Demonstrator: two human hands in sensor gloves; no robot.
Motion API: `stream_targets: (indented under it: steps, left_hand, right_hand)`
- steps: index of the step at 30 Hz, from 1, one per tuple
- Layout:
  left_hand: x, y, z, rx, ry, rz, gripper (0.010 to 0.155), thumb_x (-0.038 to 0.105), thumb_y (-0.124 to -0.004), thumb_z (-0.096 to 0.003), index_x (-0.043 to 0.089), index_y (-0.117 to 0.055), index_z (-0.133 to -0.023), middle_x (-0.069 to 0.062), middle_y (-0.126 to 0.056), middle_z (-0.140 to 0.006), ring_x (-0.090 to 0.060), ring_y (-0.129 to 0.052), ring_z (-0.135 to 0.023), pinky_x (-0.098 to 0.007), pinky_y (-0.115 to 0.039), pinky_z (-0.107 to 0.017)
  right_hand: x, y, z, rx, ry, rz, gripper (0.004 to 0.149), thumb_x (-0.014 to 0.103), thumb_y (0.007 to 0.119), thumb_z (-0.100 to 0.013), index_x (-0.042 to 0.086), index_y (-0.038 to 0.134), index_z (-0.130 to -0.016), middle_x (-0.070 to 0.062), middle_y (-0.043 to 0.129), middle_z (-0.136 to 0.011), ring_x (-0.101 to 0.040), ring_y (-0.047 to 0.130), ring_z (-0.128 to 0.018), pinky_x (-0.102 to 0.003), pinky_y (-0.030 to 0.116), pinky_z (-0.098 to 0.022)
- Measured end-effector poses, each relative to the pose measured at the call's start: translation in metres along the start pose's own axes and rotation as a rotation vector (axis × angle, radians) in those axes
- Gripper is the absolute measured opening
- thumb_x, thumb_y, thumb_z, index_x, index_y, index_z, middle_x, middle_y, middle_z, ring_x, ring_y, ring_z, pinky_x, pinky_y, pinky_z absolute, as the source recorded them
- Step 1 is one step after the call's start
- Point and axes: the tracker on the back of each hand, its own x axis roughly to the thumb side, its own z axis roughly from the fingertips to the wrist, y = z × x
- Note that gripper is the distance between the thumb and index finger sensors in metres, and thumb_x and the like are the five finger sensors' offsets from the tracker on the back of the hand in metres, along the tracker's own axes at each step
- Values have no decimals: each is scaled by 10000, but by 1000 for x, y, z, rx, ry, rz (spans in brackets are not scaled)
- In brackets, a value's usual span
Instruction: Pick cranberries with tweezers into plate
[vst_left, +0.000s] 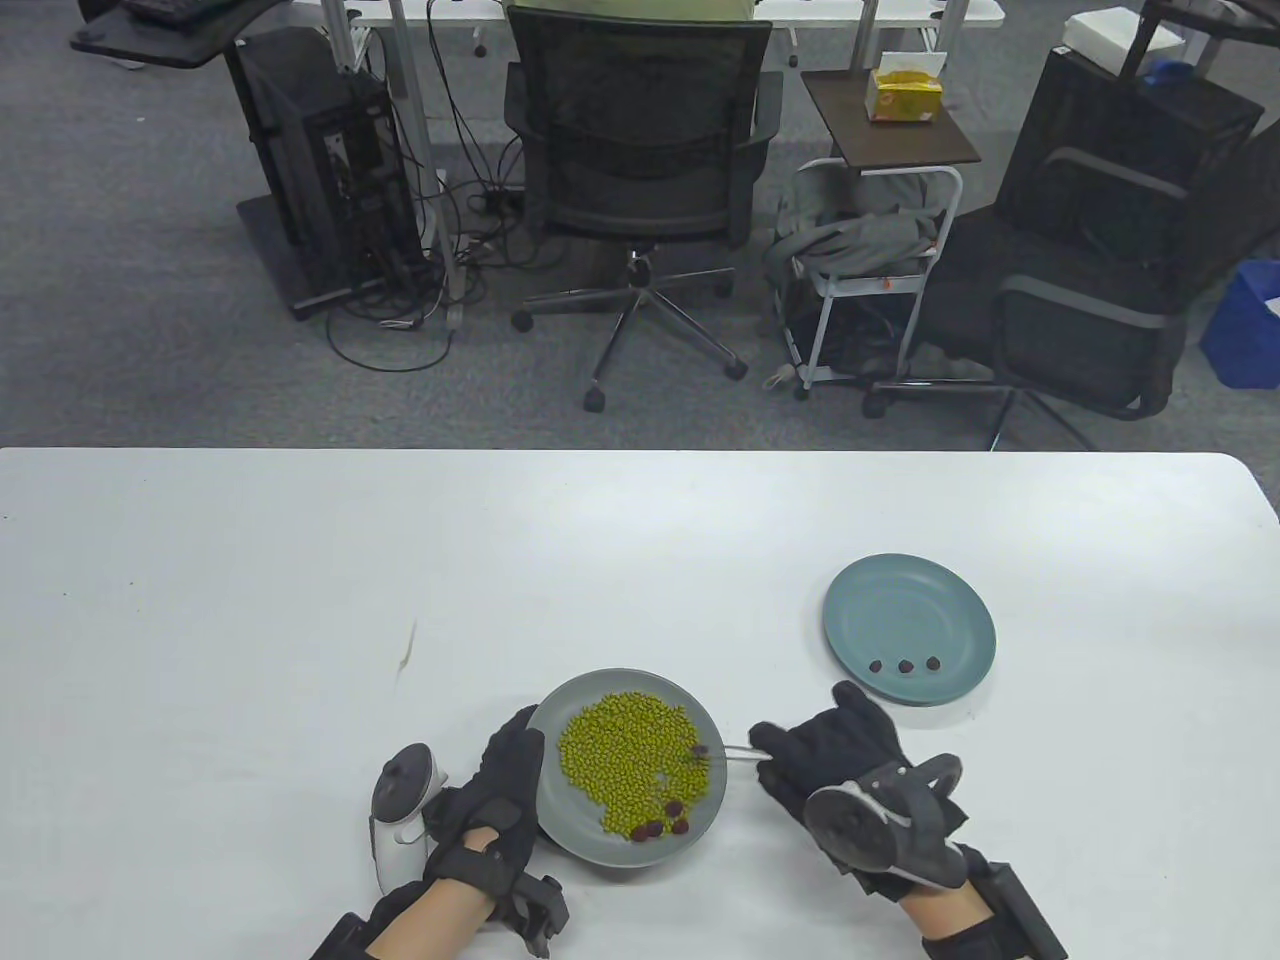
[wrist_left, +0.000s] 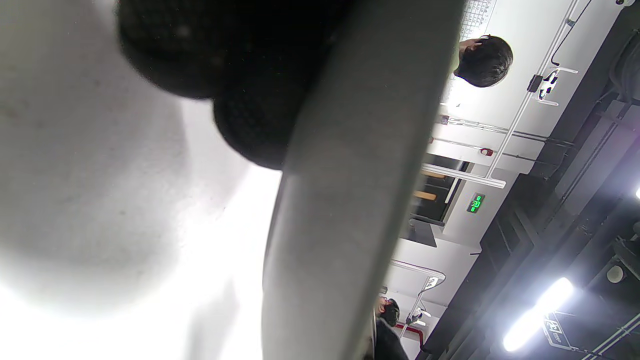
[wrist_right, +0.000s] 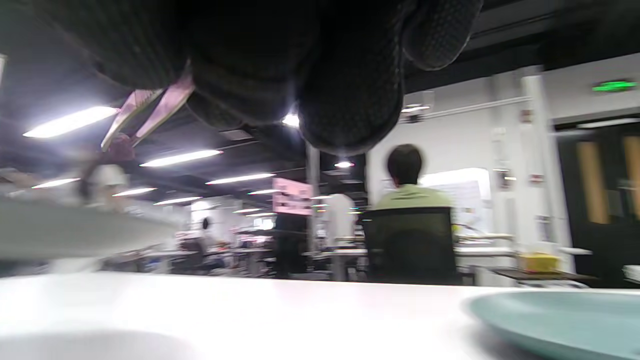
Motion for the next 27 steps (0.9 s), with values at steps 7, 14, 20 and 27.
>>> stream_targets:
  steps: [7, 14, 20, 27]
  left_hand:
    - [-1, -1, 0, -8, -2, -11, 634, 525, -572, -533, 225, -323, -1033, -57, -654, -941, -258, -1043, -447, -329, -906, -264]
    - [-1, -2, 0, -9, -2, -11, 633, 524, -573, -534, 224, -323, -1033, -58, -654, -941, -258, -1042, -448, -329, -906, -263]
    - [-1, -2, 1, -10, -1, -12, 634, 524, -573, -534, 224, -323, -1033, -59, -654, -941, -260, -1042, -448, -330, -905, -264]
    - [-1, -2, 0, -10, -2, -17, 635, 523, -575, -533, 223, -324, -1033, -61, -655, -940, -262, -1042, -448, -332, -905, -263]
  right_hand:
    - [-109, 13, 1, 103, 453, 115, 457, 516, 725, -362, 337, 828, -770, 162, 888, -518, -112, 911, -586, -470, 528, -739]
    - [-121, 30, -1, 184, 535, 195, 462, 490, 705, -380, 318, 812, -796, 149, 885, -537, -130, 904, -596, -478, 517, -736]
    - [-126, 37, 0, 231, 565, 222, 461, 488, 709, -380, 314, 819, -792, 147, 891, -531, -134, 910, -586, -478, 525, -732]
    - [-124, 39, -1, 252, 586, 252, 480, 502, 700, -378, 317, 798, -809, 151, 895, -538, -136, 912, -588, -476, 529, -729]
